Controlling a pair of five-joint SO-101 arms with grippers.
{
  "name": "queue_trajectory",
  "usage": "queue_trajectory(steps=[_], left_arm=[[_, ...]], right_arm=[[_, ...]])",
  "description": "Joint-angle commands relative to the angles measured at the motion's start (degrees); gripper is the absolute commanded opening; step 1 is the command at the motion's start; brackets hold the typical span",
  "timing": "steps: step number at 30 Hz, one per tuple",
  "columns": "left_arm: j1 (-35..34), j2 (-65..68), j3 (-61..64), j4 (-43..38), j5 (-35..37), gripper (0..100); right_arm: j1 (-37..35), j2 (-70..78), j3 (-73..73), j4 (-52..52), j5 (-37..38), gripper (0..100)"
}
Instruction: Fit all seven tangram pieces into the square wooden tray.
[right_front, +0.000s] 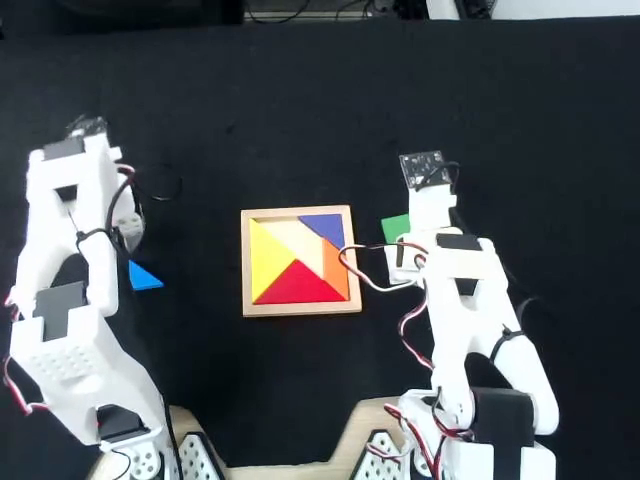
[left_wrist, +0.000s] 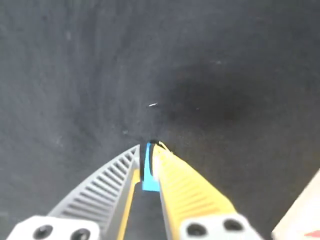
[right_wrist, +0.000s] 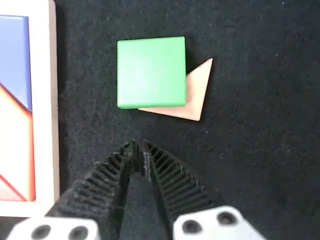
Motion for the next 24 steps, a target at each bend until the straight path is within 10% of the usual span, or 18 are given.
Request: queue_trajectory(steps=[1, 6, 11, 24], left_arm=[[1.19, -0.53, -11.30, 4.04, -18.73, 6], [2.42, -0.53, -17.01, 12.22, -52.04, 28], [2.59, -0.53, -17.19, 22.24, -82.46, 27], [2.95, -0.35, -2.15, 10.20, -92.57, 27]], right_arm=[[-0.62, 0.13, -0.22, -0.79, 0.53, 1.2], [-0.35, 0.22, -0.13, -0.70, 0.53, 1.2], [-0.35, 0.22, -0.13, -0.70, 0.53, 1.2], [-0.62, 0.22, -0.13, -0.70, 0.62, 1.2]])
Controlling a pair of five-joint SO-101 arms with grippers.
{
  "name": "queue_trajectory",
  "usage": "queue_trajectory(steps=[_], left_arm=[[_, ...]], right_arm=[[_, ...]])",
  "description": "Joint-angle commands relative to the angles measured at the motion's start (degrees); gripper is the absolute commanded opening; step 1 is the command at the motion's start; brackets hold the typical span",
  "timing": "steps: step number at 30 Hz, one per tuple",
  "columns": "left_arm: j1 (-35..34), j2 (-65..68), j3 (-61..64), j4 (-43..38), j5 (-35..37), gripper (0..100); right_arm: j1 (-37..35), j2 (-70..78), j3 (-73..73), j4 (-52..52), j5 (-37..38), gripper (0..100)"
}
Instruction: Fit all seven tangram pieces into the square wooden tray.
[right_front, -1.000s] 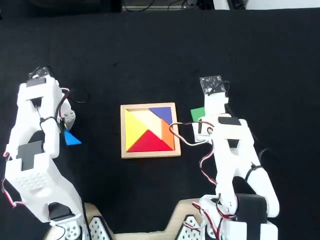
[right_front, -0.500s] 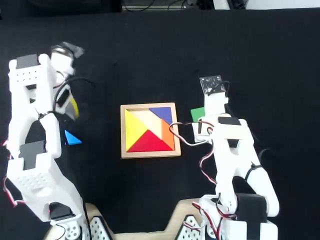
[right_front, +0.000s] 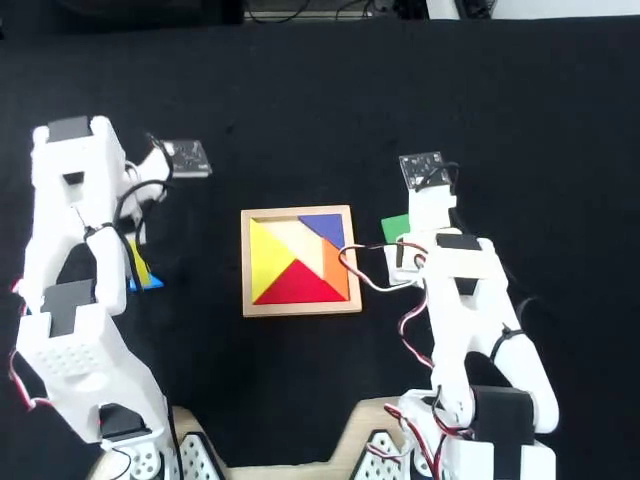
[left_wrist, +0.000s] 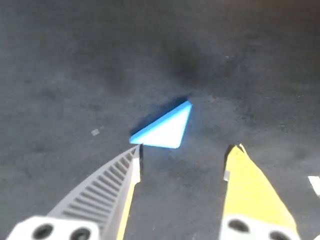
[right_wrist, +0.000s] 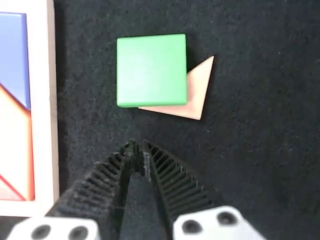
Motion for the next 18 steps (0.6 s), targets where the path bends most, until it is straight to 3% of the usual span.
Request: queue_trajectory(steps=[1, 4, 11, 15, 18], left_arm=[[-0.13, -1.23, 7.16, -6.59, -9.41, 27], [-1.10, -1.05, 10.42, -12.66, -11.08, 27], [-1.89, -0.70, 15.69, -16.44, -14.42, 27], [-4.53, -0.62, 19.38, -29.71, -13.10, 27], [-4.53, -0.62, 22.55, -39.47, -8.09, 27]], right_arm=[[-0.62, -0.22, -0.13, -0.79, 0.62, 1.2], [-0.62, -0.22, -0.13, -1.05, 0.62, 1.2], [-0.62, -0.22, -0.13, -1.14, 0.62, 1.2], [-0.62, -0.22, -0.13, -1.14, 0.62, 1.2], [-0.62, -0.22, -0.13, -1.14, 0.62, 1.2]])
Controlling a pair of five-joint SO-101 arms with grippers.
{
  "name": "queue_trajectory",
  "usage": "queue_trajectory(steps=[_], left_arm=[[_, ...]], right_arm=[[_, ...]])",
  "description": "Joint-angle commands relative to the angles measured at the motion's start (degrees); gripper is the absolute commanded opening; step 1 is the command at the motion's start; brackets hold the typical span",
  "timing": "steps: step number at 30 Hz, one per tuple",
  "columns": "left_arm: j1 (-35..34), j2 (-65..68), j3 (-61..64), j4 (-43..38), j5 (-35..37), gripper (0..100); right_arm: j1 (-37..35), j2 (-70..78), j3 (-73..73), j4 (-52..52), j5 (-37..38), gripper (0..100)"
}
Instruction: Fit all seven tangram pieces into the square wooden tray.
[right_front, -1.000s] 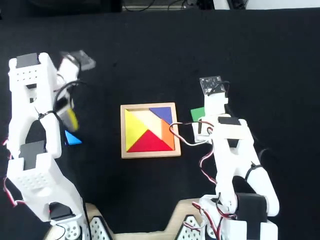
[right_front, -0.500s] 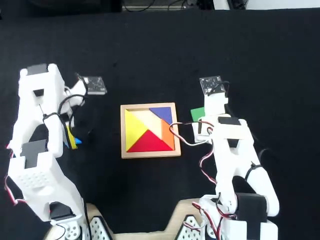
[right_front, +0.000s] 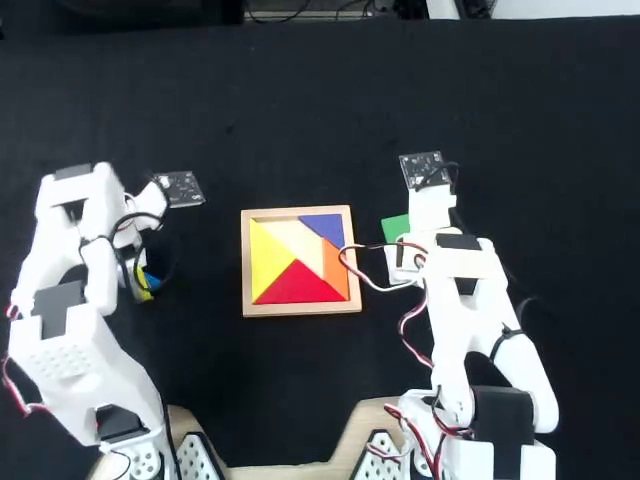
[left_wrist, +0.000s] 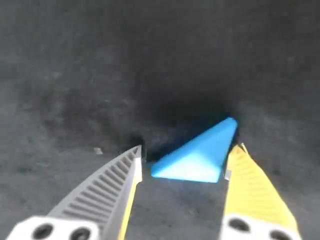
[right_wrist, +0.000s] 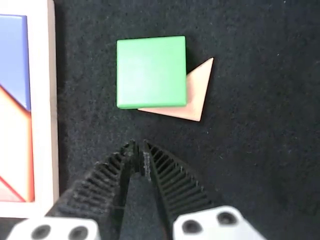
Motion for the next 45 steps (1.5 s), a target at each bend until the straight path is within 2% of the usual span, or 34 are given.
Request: queue_trajectory(steps=[1, 3, 11, 18, 26, 28, 32, 34, 45], left_arm=[[-0.92, -0.62, 3.30, -14.77, -5.36, 27], [-0.13, -0.62, 3.38, -17.32, -1.93, 27], [1.71, -0.88, -0.57, -17.32, 9.41, 27], [3.12, -1.14, -4.35, -1.23, 7.56, 27], [4.62, -1.32, -5.58, 6.24, 7.47, 27], [4.44, -1.32, -6.11, 4.40, 7.74, 27], [1.63, -0.70, -5.58, -7.91, 10.02, 27], [1.01, -0.70, -4.88, -11.34, 10.11, 27], [-0.92, -1.32, -5.23, -11.60, 10.20, 27]], right_arm=[[-0.62, -0.22, -0.13, -0.88, 0.62, 1.2], [-0.62, -0.22, -0.13, -0.88, 0.62, 1.2], [-0.62, -0.22, -0.13, -0.62, 0.62, 1.2], [-0.70, -0.22, -0.22, -0.53, 0.62, 1.2], [-0.70, -0.22, -0.22, -0.44, 0.62, 1.2], [-0.70, -0.22, -0.22, -0.44, 0.62, 1.2], [-0.70, -0.22, -0.22, -0.44, 0.62, 1.2], [-0.70, -0.22, -0.22, -0.44, 0.62, 1.2], [-0.70, -0.22, -0.22, -0.53, 0.62, 1.2]])
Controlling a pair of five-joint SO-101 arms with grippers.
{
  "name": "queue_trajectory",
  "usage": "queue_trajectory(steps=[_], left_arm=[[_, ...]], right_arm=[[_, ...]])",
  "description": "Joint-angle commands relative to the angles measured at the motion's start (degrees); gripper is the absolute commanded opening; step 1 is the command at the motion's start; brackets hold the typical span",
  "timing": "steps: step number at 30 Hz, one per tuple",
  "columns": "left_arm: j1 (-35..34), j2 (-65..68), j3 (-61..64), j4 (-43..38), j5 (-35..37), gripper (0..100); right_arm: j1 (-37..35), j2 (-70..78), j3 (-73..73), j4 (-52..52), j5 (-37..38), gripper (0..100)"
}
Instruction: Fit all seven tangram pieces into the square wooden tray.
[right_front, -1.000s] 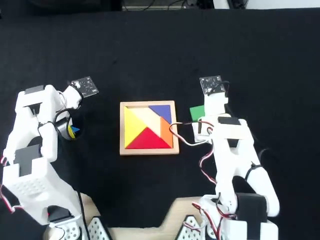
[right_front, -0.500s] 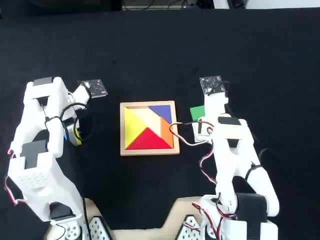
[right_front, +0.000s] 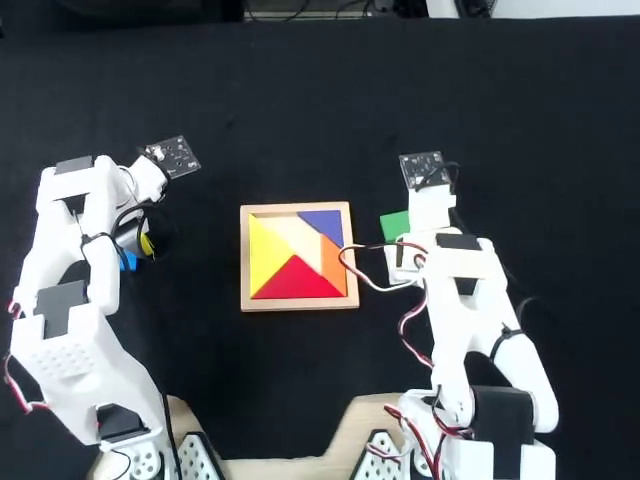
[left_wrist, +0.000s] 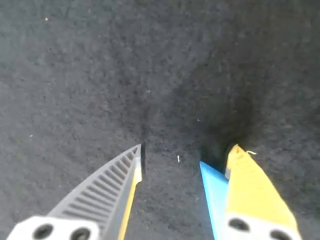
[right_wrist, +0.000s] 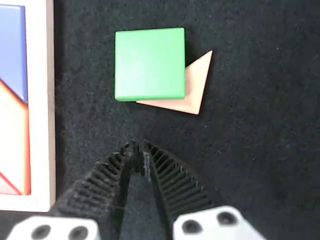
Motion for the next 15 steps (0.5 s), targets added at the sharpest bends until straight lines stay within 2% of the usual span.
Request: queue_trajectory(steps=[1, 7, 12, 15], left_arm=[[-1.80, -1.49, -1.71, 0.44, 0.70, 27], [-2.68, -10.64, -8.31, 23.74, 0.00, 27], [-6.46, -19.69, -2.15, 25.32, 0.79, 27], [-8.31, -27.87, 6.46, 21.71, 0.44, 27]], right_arm=[[-0.70, -0.22, -0.22, -0.62, 0.62, 1.2], [-0.79, -0.22, -0.22, -0.70, 0.62, 1.2], [-0.79, -0.22, -0.22, -0.53, 0.62, 1.2], [-0.79, -0.22, -0.22, -0.44, 0.62, 1.2]])
